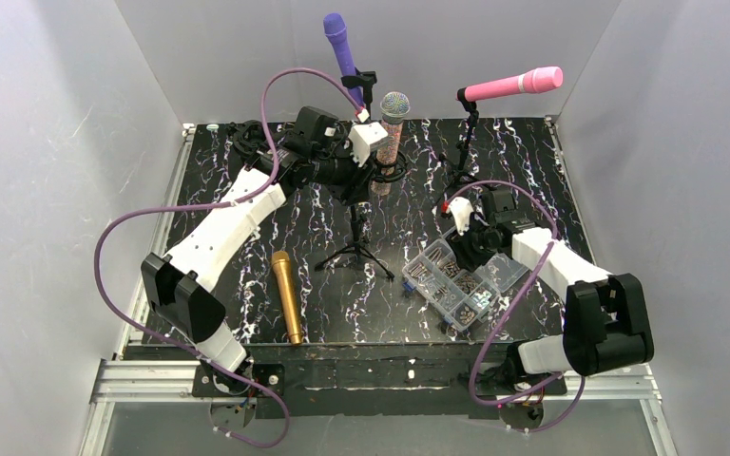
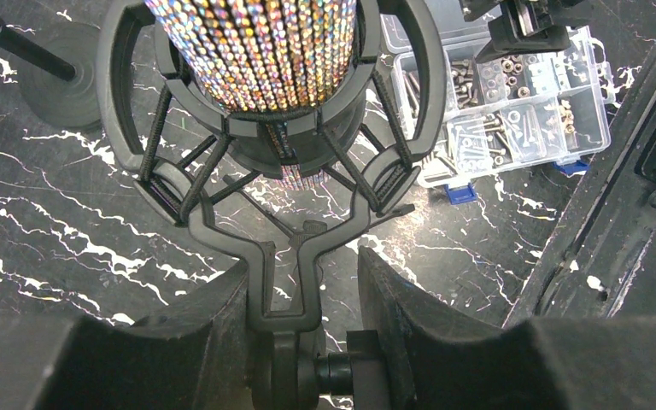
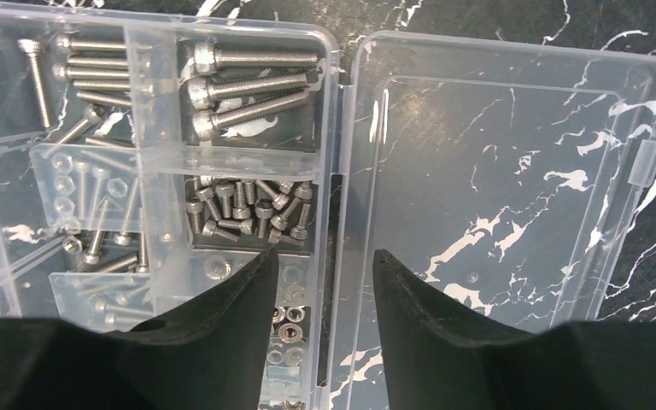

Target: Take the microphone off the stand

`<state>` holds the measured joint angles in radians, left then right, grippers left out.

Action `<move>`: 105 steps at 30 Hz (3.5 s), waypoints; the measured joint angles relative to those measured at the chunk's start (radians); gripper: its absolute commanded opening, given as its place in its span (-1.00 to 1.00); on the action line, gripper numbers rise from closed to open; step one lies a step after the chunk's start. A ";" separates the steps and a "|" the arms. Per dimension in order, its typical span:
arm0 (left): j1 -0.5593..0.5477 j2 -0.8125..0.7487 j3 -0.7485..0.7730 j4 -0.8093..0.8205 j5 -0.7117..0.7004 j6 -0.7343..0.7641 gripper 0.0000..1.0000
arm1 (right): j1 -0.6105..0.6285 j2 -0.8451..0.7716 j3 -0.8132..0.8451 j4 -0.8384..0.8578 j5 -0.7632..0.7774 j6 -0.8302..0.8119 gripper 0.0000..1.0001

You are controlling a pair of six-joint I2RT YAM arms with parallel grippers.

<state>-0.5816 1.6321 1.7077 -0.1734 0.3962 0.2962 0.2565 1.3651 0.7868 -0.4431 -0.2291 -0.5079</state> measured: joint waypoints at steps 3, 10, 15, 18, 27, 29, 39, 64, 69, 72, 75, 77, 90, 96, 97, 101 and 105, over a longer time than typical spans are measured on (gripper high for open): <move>0.000 0.000 0.000 -0.001 0.000 0.000 -1.00 | 0.000 0.011 0.000 0.010 0.026 0.006 -0.19; 0.000 -0.010 -0.014 0.008 0.000 -0.001 -1.00 | -0.009 0.019 0.000 0.021 0.066 0.012 -0.44; 0.000 -0.010 -0.016 0.012 0.003 -0.005 -1.00 | -0.063 0.019 0.000 0.025 0.087 0.011 -0.53; 0.000 -0.011 -0.019 0.015 0.006 -0.005 -1.00 | -0.101 0.019 0.000 0.026 0.099 0.008 -0.55; 0.006 -0.011 -0.025 0.030 0.033 -0.020 -1.00 | -0.264 0.019 0.006 0.016 0.096 -0.018 -0.51; 0.006 -0.011 -0.026 0.033 0.039 -0.023 -1.00 | -0.293 0.019 0.013 0.006 0.096 -0.023 -0.45; -0.002 -0.011 -0.030 0.042 0.069 -0.036 -1.00 | -0.312 -0.031 0.103 -0.043 0.029 -0.006 0.07; -0.101 -0.029 -0.052 0.017 0.122 0.023 -1.00 | -0.100 -0.309 0.428 0.069 -0.574 0.384 0.67; -0.109 -0.041 -0.063 0.002 0.153 0.040 -1.00 | -0.055 -0.241 0.428 0.207 -0.627 0.481 0.68; -0.110 -0.044 -0.063 -0.008 0.167 0.041 -1.00 | -0.036 -0.216 0.428 0.257 -0.661 0.516 0.68; -0.110 -0.045 -0.063 -0.011 0.174 0.041 -1.00 | -0.019 -0.204 0.426 0.319 -0.695 0.563 0.68; -0.110 -0.045 -0.063 -0.011 0.174 0.041 -1.00 | -0.012 -0.201 0.421 0.369 -0.713 0.595 0.67; -0.132 -0.046 -0.066 -0.013 0.171 0.041 -1.00 | 0.026 -0.170 0.348 0.580 -0.727 0.704 0.51; -0.146 -0.048 -0.070 -0.015 0.167 0.042 -1.00 | 0.034 -0.154 0.344 0.616 -0.728 0.730 0.31; -0.147 -0.048 -0.070 -0.016 0.167 0.044 -1.00 | 0.034 -0.152 0.344 0.624 -0.728 0.737 0.26; -0.150 -0.048 -0.070 -0.017 0.164 0.045 -1.00 | 0.039 -0.148 0.344 0.642 -0.742 0.752 -0.19; -0.151 -0.048 -0.069 -0.020 0.164 0.048 -0.72 | 0.042 -0.148 0.341 0.651 -0.745 0.755 -0.73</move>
<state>-0.7326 1.5837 1.6382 -0.1932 0.5602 0.3439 0.2981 1.2167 1.1278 0.2081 -0.9737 0.2474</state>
